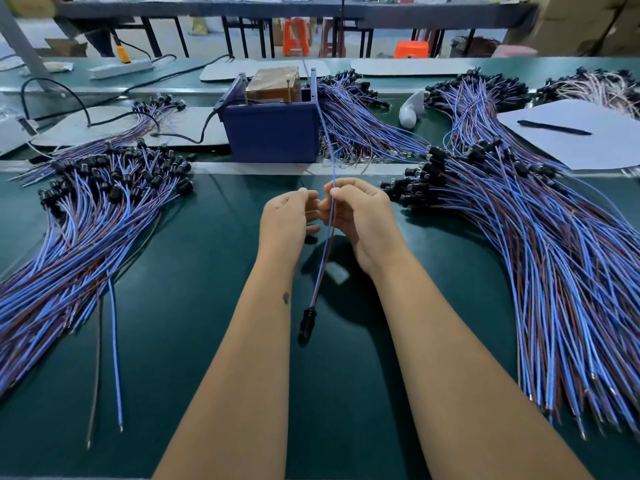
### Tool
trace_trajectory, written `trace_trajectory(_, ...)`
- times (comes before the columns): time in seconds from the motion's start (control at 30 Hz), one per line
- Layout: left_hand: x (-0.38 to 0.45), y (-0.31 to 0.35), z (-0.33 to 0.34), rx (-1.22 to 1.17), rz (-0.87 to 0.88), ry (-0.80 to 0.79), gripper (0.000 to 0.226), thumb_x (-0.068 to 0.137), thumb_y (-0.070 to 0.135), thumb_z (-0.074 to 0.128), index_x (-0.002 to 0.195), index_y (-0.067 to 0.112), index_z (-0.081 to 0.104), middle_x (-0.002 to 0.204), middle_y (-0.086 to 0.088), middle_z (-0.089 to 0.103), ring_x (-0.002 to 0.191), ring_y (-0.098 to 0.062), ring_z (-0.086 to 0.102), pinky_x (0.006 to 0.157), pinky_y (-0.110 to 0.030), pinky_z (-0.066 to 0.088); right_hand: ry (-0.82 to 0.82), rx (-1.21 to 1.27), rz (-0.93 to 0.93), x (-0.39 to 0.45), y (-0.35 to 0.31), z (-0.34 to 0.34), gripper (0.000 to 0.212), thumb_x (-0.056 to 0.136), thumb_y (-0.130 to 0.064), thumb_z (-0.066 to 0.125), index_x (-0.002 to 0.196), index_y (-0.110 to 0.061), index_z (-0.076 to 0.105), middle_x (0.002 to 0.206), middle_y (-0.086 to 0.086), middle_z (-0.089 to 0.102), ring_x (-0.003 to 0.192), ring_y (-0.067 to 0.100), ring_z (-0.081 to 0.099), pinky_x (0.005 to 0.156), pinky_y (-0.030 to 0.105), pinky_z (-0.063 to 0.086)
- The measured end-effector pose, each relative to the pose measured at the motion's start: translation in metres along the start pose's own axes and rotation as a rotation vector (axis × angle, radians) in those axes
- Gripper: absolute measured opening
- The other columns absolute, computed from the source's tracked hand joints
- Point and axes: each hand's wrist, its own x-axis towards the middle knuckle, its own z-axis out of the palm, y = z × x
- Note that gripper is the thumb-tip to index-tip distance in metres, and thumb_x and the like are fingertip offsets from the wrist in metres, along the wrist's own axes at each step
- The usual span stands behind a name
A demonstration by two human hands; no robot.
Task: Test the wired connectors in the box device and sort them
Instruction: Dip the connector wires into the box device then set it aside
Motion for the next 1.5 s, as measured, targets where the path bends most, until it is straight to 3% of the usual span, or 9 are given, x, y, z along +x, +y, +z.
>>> trace_trajectory(0.13,-0.008,0.001,0.002,-0.023,0.079,-0.101,0.03,0.099,0.017,0.047,0.084,0.013,0.073,0.074,-0.009,0.058,0.07,-0.02,0.059,0.074,-0.039,0.058,-0.094,-0.027,0.032,-0.003,0.0,0.005,0.021,0.09,0.003,0.047,0.081,-0.006,0.064,0.058,0.004,0.063,0.052,0.016,0.059,0.057,0.028,0.053)
trace_trajectory(0.23,-0.007,0.002,0.0,-0.089,0.07,-0.065,0.03,0.1,0.018,0.047,0.082,0.014,0.071,0.066,0.0,0.061,0.055,-0.008,0.055,0.06,-0.027,0.054,-0.11,-0.067,0.048,-0.004,-0.001,0.006,0.022,0.091,0.001,0.047,0.08,-0.009,0.064,0.059,0.003,0.063,0.054,0.015,0.06,0.056,0.024,0.051)
trace_trajectory(0.33,-0.002,0.003,-0.004,-0.189,0.044,-0.017,0.024,0.101,0.017,0.045,0.083,0.013,0.06,0.067,0.004,0.067,0.055,-0.008,0.058,0.059,-0.027,0.054,-0.123,-0.084,0.062,-0.004,0.0,0.006,0.023,0.091,0.0,0.045,0.077,-0.011,0.059,0.064,0.004,0.065,0.056,0.015,0.061,0.054,0.023,0.05)
trace_trajectory(0.5,0.001,-0.002,-0.006,-0.181,0.104,0.104,0.021,0.102,0.012,0.04,0.087,0.014,0.055,0.057,0.003,0.053,0.051,-0.011,0.057,0.054,-0.027,0.053,-0.006,-0.115,0.027,-0.002,0.001,0.005,0.018,0.093,-0.002,0.044,0.08,-0.013,0.051,0.06,0.003,0.064,0.054,0.014,0.057,0.054,0.023,0.049)
trace_trajectory(0.6,0.007,-0.007,-0.011,0.028,0.192,0.132,0.022,0.1,0.016,0.042,0.087,0.018,0.059,0.056,0.008,0.045,0.042,-0.009,0.045,0.045,-0.024,0.042,0.09,-0.213,-0.031,-0.002,0.006,0.006,0.014,0.096,-0.005,0.046,0.085,-0.013,0.051,0.051,0.0,0.055,0.046,0.012,0.05,0.049,0.023,0.046)
trace_trajectory(0.7,0.015,-0.007,-0.023,0.194,0.27,0.16,0.023,0.098,0.022,0.044,0.085,0.026,0.061,0.05,0.013,0.041,0.047,-0.013,0.039,0.047,-0.028,0.036,0.146,-0.309,-0.062,0.001,0.009,0.008,0.012,0.096,-0.01,0.048,0.085,-0.015,0.051,0.047,-0.005,0.053,0.045,0.01,0.049,0.052,0.027,0.046)
trace_trajectory(0.97,0.018,-0.009,-0.033,0.12,0.242,0.212,0.023,0.098,0.023,0.045,0.088,0.025,0.065,0.047,0.016,0.038,0.045,-0.007,0.031,0.047,-0.026,0.033,0.231,-0.524,-0.047,0.009,0.018,0.019,0.012,0.094,-0.02,0.048,0.084,-0.021,0.057,0.042,-0.007,0.056,0.051,0.014,0.056,0.071,0.045,0.059)
trace_trajectory(1.27,0.017,-0.005,-0.033,0.008,0.18,0.242,0.023,0.099,0.021,0.049,0.088,0.023,0.069,0.056,0.009,0.035,0.049,-0.009,0.029,0.049,-0.026,0.031,0.152,-0.526,-0.055,0.004,0.014,0.014,0.012,0.095,-0.021,0.051,0.091,-0.02,0.062,0.042,-0.007,0.055,0.053,0.015,0.053,0.069,0.046,0.056)
trace_trajectory(1.5,0.017,-0.003,-0.034,-0.104,0.169,0.318,0.024,0.099,0.016,0.046,0.086,0.021,0.066,0.048,0.013,0.033,0.04,-0.005,0.027,0.041,-0.018,0.028,0.127,-0.546,-0.076,0.001,0.014,0.016,0.014,0.094,-0.019,0.049,0.094,-0.02,0.063,0.043,-0.006,0.055,0.049,0.011,0.053,0.068,0.045,0.056)
